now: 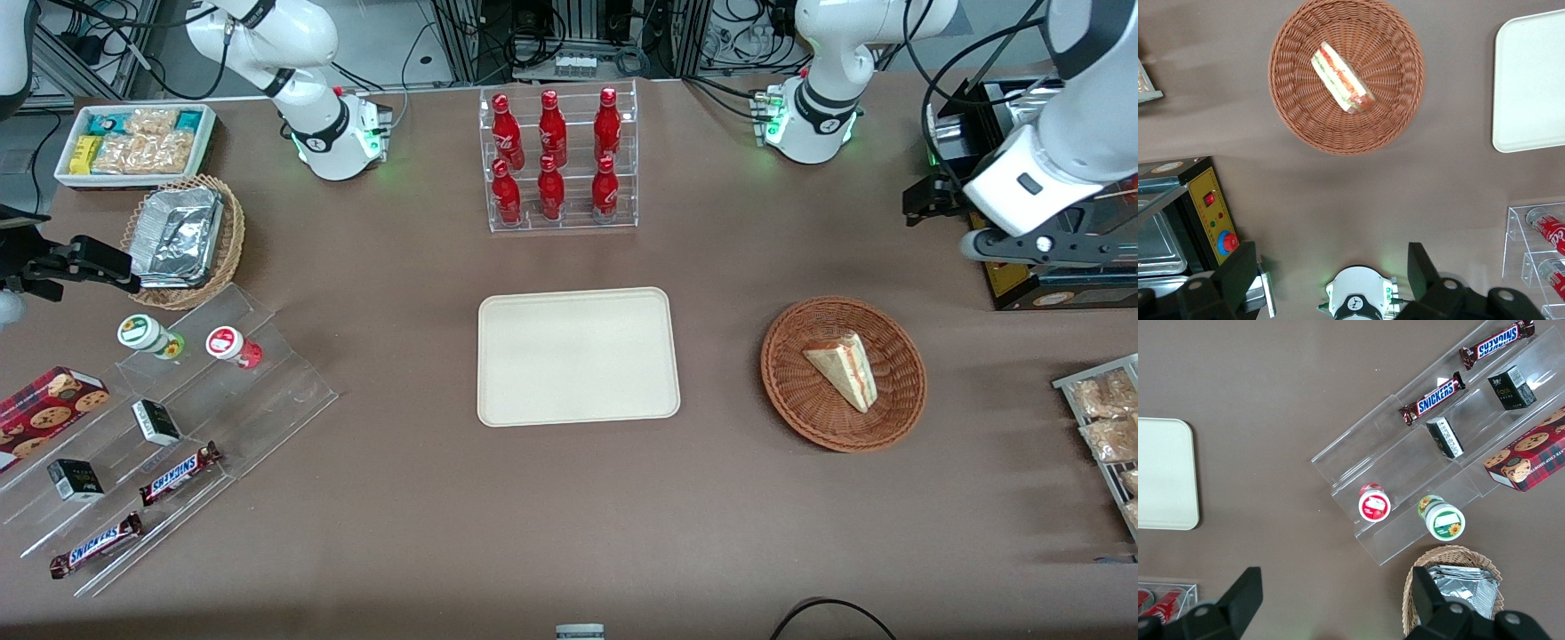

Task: Place sandwich from basket to tray
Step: 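Move the left gripper over the sandwich in the wicker basket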

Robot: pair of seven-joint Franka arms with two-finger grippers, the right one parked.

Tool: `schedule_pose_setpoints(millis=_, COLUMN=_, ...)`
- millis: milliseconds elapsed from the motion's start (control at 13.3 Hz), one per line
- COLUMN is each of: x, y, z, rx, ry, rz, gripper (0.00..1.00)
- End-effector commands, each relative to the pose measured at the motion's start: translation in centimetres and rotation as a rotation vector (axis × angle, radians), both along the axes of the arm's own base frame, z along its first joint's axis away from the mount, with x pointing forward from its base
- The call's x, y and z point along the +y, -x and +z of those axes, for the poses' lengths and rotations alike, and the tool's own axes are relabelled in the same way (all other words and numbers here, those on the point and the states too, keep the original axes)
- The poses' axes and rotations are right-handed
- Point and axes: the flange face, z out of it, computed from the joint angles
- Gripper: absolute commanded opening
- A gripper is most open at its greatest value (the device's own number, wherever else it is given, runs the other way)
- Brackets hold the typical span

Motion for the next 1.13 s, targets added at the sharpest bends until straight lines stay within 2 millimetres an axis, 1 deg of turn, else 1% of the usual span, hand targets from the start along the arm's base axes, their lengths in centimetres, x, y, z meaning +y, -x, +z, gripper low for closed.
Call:
schedule_pose_setpoints(millis=0, x=0.3, y=0.5, z=1.0, rx=-0.004, ry=0.019, rz=0.001, gripper=1.0)
schedule_pose_setpoints(millis=226, x=0.5, y=-0.1, z=0.3, rx=0.001, ry=0.021, rz=0.004, gripper=1.0)
schedule_pose_setpoints(millis=301, x=0.4, y=-0.9, z=-0.6, rx=-0.004, ry=0.023, rz=0.005, gripper=1.0)
schedule_pose_setpoints(millis=451, x=0.6, y=-1.5, z=-1.8, rx=-0.004, ry=0.025, rz=0.013, gripper=1.0)
schedule_pose_setpoints(millis=602, x=2.1, y=-2.6, z=-3.5, rx=0.007, ry=0.046, rz=0.042, gripper=1.0)
schedule_pose_setpoints(millis=752, x=2.0, y=-3.3, z=-5.6, rx=-0.022, ry=0.051, rz=0.048, gripper=1.0)
schedule_pose_setpoints(millis=827, x=2.0, y=-3.6, z=-6.3, rx=-0.043, ry=0.052, rz=0.054, gripper=1.0)
schedule_pose_setpoints(millis=902, x=1.9, y=-4.0, z=-6.9, rx=-0.064, ry=0.051, rz=0.079, gripper=1.0)
schedule_pose_setpoints(millis=1053, x=1.8, y=-5.0, z=-9.0, rx=-0.085, ry=0.037, rz=0.144, gripper=1.0)
